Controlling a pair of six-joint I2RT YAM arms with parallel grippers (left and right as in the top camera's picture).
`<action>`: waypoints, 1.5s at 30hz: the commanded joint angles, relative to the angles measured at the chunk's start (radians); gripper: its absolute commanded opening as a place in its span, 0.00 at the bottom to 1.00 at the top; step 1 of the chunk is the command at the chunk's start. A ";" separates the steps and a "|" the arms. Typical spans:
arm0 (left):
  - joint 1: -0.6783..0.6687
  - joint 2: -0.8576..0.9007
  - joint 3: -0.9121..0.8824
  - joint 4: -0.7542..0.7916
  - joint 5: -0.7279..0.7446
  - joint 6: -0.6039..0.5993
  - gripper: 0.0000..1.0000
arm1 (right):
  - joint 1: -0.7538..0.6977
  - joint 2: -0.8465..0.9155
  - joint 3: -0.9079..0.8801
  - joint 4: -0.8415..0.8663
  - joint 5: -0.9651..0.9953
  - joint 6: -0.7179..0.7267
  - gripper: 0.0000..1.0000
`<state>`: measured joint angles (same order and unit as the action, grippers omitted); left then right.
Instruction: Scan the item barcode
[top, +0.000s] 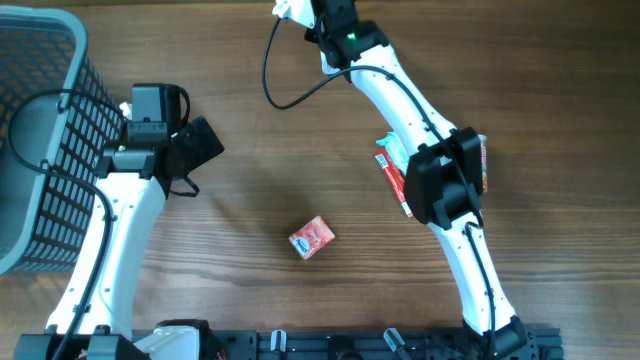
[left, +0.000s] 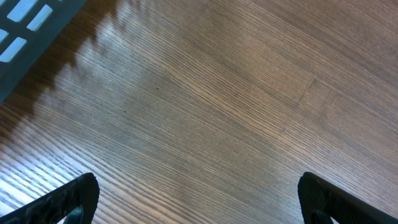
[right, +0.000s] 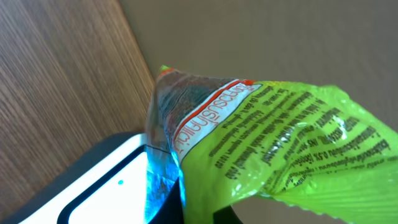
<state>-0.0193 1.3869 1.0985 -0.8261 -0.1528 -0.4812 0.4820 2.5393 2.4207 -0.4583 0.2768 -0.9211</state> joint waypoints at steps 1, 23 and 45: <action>0.004 -0.013 0.001 0.002 -0.009 -0.005 1.00 | -0.025 -0.215 0.024 -0.055 -0.024 0.198 0.04; 0.004 -0.013 0.001 0.002 -0.010 -0.005 1.00 | -0.290 -0.454 -0.504 -1.048 -0.383 0.629 0.70; 0.004 -0.013 0.001 0.002 -0.010 -0.005 1.00 | 0.285 -0.703 -0.871 -0.752 -0.422 1.300 0.92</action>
<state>-0.0193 1.3869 1.0985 -0.8257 -0.1532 -0.4812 0.6811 1.8309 1.6516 -1.2705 -0.3237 0.1478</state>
